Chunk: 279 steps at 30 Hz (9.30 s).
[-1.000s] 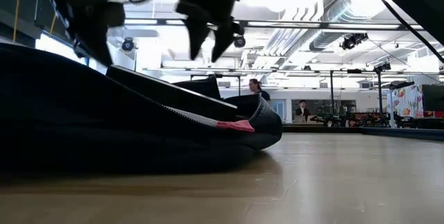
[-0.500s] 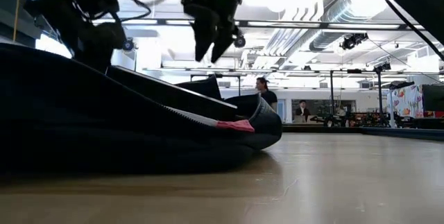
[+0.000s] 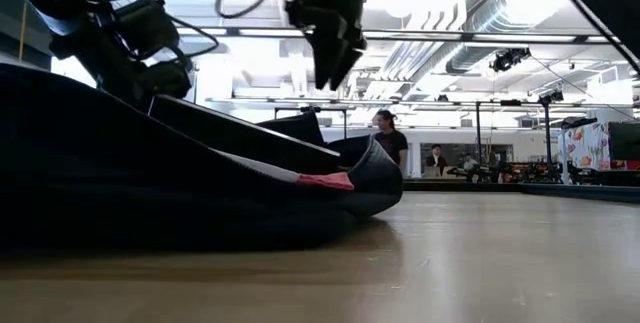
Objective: Unpack backpack
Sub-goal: Close the blue backpack
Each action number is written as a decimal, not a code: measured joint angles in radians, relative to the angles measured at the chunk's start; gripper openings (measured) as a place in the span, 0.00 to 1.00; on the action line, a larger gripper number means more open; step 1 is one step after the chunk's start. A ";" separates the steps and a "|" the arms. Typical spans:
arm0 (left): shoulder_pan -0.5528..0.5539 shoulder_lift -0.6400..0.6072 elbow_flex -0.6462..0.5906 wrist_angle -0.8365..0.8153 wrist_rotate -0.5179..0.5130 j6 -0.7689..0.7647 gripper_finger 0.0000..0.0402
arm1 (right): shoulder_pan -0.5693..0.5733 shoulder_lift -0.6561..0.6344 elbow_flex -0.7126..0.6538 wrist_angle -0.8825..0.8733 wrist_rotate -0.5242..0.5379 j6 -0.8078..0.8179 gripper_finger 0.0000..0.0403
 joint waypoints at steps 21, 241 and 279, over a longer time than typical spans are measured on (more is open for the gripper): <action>0.071 -0.003 0.000 0.091 0.070 -0.325 0.15 | -0.265 -0.187 -0.700 0.845 -0.628 0.659 0.77; -0.667 0.583 0.821 -0.470 -0.222 0.665 0.00 | 0.776 -0.316 -0.911 1.166 0.404 0.694 0.48; -0.706 0.545 0.821 -0.427 -0.202 0.532 0.00 | 0.490 -0.303 -0.911 1.321 -0.004 0.168 0.08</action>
